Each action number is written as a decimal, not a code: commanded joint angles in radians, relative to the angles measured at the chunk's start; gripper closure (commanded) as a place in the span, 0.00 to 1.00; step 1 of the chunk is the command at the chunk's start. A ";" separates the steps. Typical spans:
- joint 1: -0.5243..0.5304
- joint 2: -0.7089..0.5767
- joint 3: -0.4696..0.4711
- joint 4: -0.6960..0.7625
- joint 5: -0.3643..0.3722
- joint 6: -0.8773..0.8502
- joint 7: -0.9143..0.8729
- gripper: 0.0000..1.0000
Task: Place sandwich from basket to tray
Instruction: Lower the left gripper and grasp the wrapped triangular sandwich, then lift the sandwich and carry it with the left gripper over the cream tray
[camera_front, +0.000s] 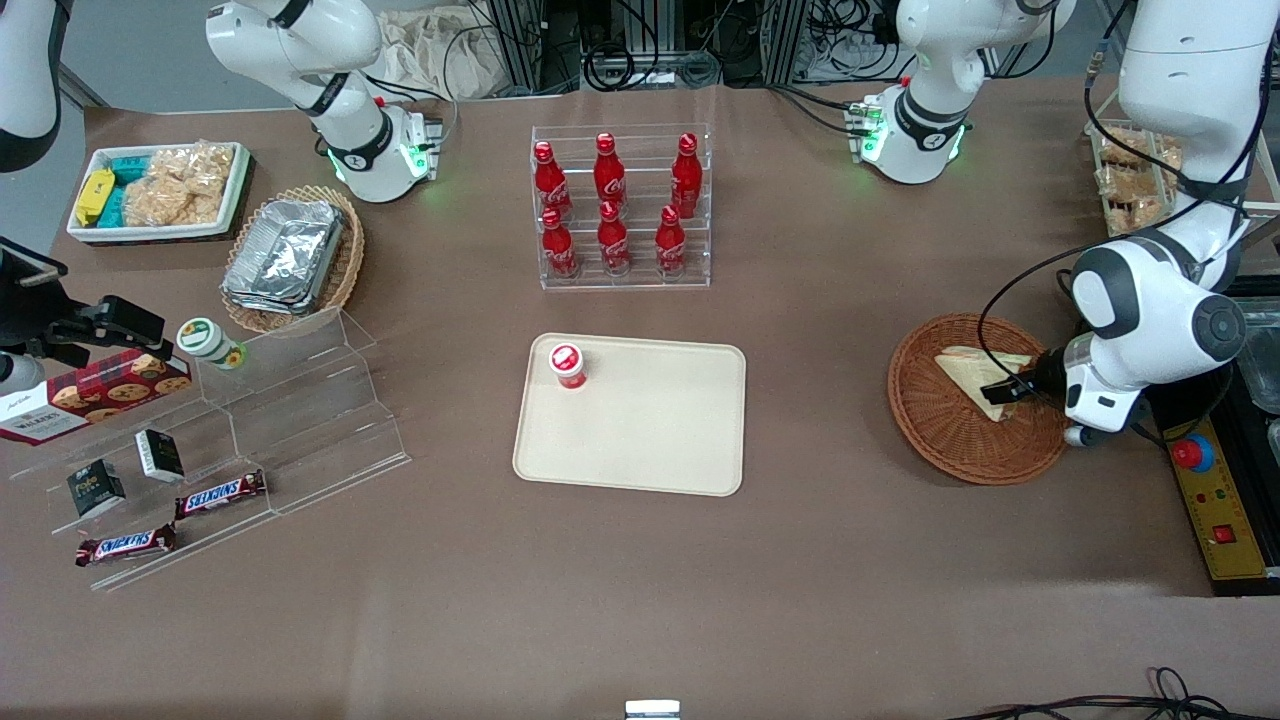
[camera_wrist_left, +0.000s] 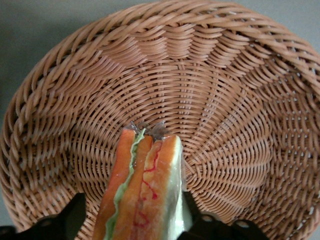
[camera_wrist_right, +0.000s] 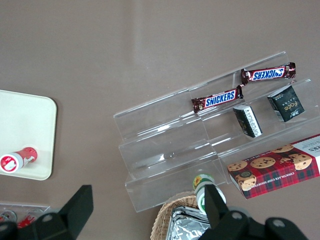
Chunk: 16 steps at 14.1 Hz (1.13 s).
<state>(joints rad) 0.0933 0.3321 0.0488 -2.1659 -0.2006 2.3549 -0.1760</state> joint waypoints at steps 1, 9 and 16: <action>-0.013 -0.011 -0.006 0.009 -0.016 0.004 -0.056 0.69; -0.055 -0.139 -0.007 0.196 0.023 -0.211 -0.073 0.94; -0.142 -0.261 -0.042 0.529 0.162 -0.725 -0.088 0.94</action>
<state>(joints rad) -0.0213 0.0851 0.0229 -1.7307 -0.0876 1.7595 -0.2456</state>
